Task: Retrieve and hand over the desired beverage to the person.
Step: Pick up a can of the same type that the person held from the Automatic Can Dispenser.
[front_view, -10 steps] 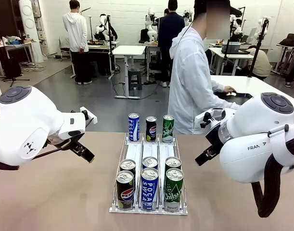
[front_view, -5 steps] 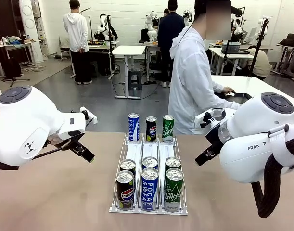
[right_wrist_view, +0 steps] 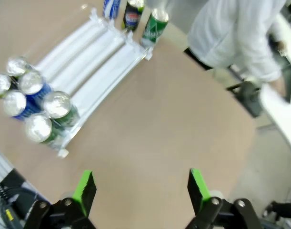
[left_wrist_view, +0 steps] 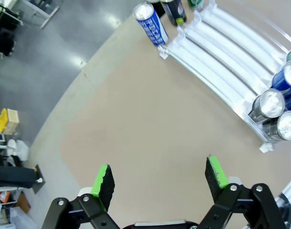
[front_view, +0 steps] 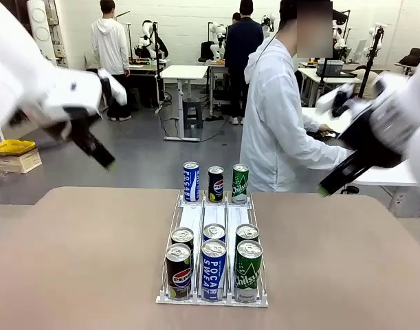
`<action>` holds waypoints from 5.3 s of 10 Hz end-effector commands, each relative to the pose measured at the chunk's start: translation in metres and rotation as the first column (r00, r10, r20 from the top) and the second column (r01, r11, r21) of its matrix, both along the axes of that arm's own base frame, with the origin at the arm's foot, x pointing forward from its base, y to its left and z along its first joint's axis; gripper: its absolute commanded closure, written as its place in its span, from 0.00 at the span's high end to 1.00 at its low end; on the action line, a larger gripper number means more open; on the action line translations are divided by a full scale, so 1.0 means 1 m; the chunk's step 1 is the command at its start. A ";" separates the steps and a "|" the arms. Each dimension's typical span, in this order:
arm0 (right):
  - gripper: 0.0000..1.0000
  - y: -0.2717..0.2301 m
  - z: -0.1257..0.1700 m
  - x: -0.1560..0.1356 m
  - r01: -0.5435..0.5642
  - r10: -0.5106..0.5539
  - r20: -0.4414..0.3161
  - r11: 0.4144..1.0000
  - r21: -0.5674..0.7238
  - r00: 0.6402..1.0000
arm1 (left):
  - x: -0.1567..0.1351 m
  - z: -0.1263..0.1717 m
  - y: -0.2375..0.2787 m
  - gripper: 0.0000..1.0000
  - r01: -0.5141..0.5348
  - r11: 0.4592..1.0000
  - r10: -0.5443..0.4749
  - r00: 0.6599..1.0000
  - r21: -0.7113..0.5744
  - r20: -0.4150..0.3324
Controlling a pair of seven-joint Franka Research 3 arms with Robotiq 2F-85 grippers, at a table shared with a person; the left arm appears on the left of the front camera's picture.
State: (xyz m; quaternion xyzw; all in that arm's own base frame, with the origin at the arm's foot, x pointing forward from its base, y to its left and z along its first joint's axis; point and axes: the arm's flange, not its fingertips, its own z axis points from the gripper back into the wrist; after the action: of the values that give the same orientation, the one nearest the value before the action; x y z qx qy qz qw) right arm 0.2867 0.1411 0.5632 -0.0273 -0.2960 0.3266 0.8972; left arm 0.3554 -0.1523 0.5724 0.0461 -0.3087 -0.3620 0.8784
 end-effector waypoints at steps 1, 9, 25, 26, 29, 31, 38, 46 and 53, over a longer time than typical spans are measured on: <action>1.00 0.003 0.043 -0.016 0.044 -0.044 0.013 0.999 0.015 0.999 | 0.007 0.039 0.004 1.00 0.005 0.999 -0.004 1.000 -0.043 0.002; 1.00 -0.083 0.091 -0.020 -0.106 0.124 -0.063 0.966 0.235 0.990 | 0.016 0.078 0.083 1.00 0.169 0.939 -0.254 0.927 -0.300 -0.275; 1.00 -0.267 0.072 -0.002 -0.099 0.125 0.006 0.757 0.645 0.992 | 0.016 0.085 0.253 1.00 -0.003 0.797 -0.177 0.955 -0.604 -0.238; 1.00 -0.267 0.072 -0.002 -0.099 0.125 0.006 0.757 0.645 0.992 | 0.016 0.085 0.253 1.00 -0.003 0.797 -0.177 0.955 -0.604 -0.238; 1.00 -0.267 0.072 -0.002 -0.099 0.125 0.006 0.757 0.645 0.992 | 0.016 0.085 0.253 1.00 -0.003 0.797 -0.177 0.955 -0.604 -0.238; 1.00 -0.267 0.072 -0.002 -0.099 0.125 0.006 0.757 0.645 0.992 | 0.016 0.085 0.253 1.00 -0.003 0.797 -0.177 0.955 -0.604 -0.238; 1.00 -0.267 0.072 -0.002 -0.099 0.125 0.006 0.757 0.645 0.992 | 0.016 0.085 0.253 1.00 -0.003 0.797 -0.177 0.955 -0.604 -0.238; 1.00 -0.267 0.072 -0.002 -0.099 0.125 0.006 0.757 0.645 0.992 | 0.016 0.085 0.253 1.00 -0.003 0.797 -0.177 0.955 -0.604 -0.238; 1.00 -0.267 0.072 -0.002 -0.099 0.125 0.006 0.757 0.645 0.992 | 0.016 0.085 0.253 1.00 -0.003 0.797 -0.177 0.955 -0.604 -0.238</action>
State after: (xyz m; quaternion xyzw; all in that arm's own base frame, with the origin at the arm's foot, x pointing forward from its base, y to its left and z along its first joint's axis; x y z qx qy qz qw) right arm 0.2819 -0.1260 0.6336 0.2960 -0.3678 0.2506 0.8452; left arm 0.3712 0.0990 0.6571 -0.2969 -0.2759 -0.2791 0.8705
